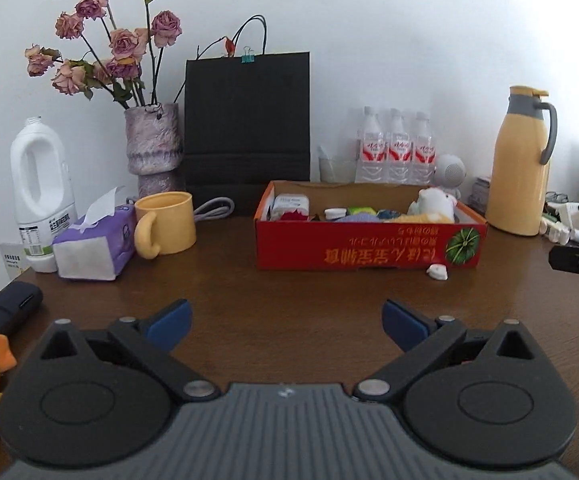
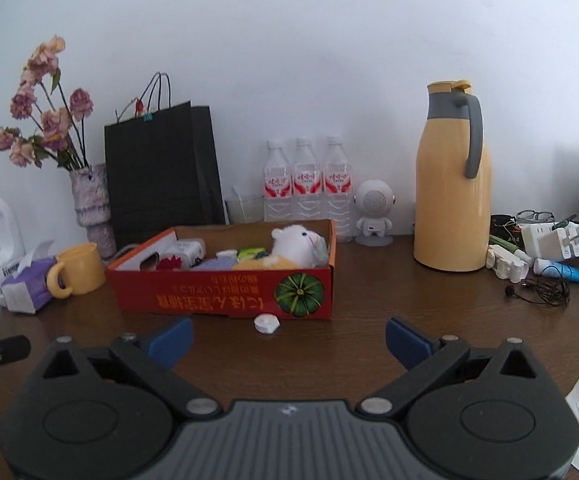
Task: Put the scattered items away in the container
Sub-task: 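Withdraw both grippers from the box toward the last white disc, then grasp the white round disc with the right gripper, then carry the white disc over the box and release it inside with right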
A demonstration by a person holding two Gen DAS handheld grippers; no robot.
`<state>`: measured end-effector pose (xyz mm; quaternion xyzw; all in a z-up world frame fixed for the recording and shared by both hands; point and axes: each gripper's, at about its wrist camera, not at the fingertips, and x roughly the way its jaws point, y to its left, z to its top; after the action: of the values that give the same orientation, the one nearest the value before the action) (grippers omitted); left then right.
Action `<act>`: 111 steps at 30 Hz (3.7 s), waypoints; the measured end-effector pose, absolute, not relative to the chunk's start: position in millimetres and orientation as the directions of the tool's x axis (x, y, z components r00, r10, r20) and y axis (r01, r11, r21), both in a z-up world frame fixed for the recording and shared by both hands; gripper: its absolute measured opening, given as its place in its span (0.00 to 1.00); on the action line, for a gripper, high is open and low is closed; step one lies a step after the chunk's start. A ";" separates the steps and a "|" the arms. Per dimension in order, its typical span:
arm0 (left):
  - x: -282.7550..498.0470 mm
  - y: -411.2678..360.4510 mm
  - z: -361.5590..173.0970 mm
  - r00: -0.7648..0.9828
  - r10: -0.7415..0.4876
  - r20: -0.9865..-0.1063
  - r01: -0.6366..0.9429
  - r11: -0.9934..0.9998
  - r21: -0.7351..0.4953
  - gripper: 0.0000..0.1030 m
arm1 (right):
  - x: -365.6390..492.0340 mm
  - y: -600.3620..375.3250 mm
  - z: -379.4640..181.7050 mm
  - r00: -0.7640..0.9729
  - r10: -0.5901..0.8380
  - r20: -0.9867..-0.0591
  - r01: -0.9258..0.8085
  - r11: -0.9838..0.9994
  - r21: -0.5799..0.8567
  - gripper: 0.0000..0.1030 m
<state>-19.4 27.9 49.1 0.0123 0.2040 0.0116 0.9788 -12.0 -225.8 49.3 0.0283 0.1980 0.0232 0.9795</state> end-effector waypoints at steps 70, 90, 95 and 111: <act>-84.1 2.2 41.6 0.970 -0.025 -0.240 0.026 1.000 0.003 1.00 | -105.6 -146.8 41.1 0.933 0.193 -0.303 -0.170 0.980 0.101 0.25; 135.5 -12.1 104.0 0.962 -0.073 -0.264 0.067 0.997 -0.034 1.00 | 105.3 -165.3 99.7 0.942 0.175 -0.286 -0.136 0.979 0.151 0.26; 216.5 -6.8 128.9 0.914 -0.005 -0.405 0.006 1.000 0.001 1.00 | 169.1 -173.8 135.7 0.917 0.200 -0.346 -0.176 0.979 0.098 0.26; 387.1 9.4 87.9 0.444 -0.097 -0.891 0.009 0.995 -0.103 1.00 | 363.5 -203.4 94.7 0.474 0.229 -0.850 -0.102 0.973 0.205 0.25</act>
<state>387.1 9.4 87.9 -0.0416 0.5265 -0.0310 0.8486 363.5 -203.4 94.7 0.0631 0.5035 0.0964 0.8562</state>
